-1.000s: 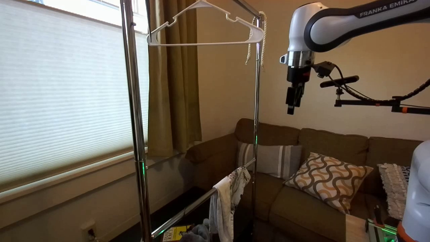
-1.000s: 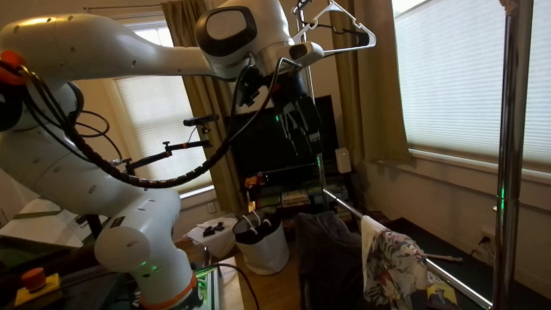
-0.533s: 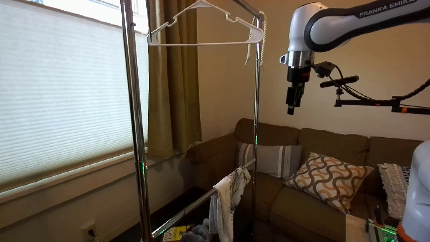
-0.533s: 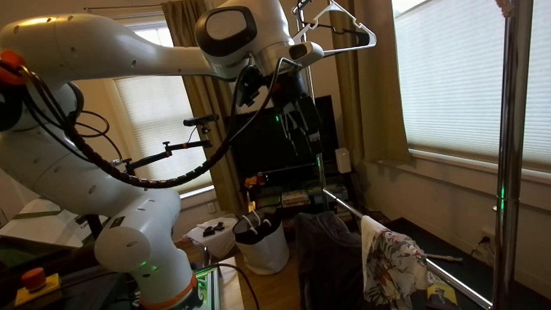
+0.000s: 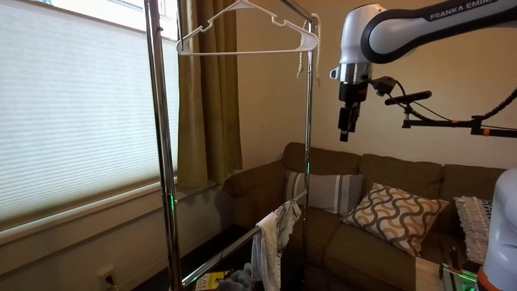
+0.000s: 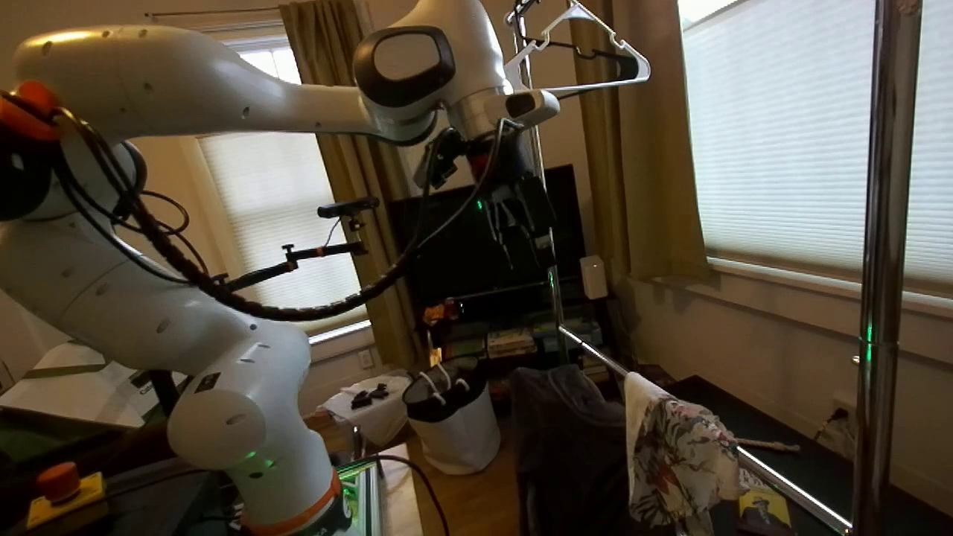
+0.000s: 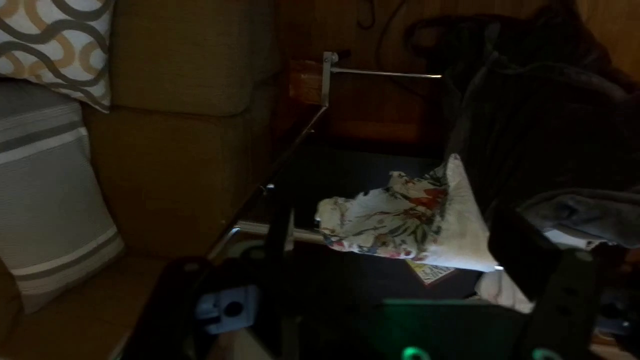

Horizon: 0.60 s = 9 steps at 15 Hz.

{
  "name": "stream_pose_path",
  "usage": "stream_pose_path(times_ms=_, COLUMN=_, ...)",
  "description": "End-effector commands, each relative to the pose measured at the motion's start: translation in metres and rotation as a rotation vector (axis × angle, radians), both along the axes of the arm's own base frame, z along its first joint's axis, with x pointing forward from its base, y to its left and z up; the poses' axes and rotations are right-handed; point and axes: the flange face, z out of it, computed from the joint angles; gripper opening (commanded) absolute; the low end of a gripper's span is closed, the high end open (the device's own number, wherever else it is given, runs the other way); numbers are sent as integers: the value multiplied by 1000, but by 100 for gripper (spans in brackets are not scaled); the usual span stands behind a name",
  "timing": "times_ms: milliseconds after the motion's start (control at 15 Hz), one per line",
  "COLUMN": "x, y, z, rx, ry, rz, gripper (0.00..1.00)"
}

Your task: Pick up the gray robe with the coat hanger and hang it on the top rail

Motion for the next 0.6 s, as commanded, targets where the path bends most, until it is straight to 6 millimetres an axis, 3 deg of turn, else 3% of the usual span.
stream_pose_path(times_ms=0, x=27, y=90, z=-27, rx=80, ry=88, rz=111, gripper=100)
stream_pose_path(times_ms=200, x=43, y=177, z=-56, rx=108, ry=173, rz=150, gripper=100)
stream_pose_path(times_ms=467, x=48, y=282, z=-98, rx=29, ry=307, rz=117, gripper=100)
stream_pose_path(times_ms=533, x=39, y=246, z=-84, rx=42, ry=229, rz=130, gripper=100)
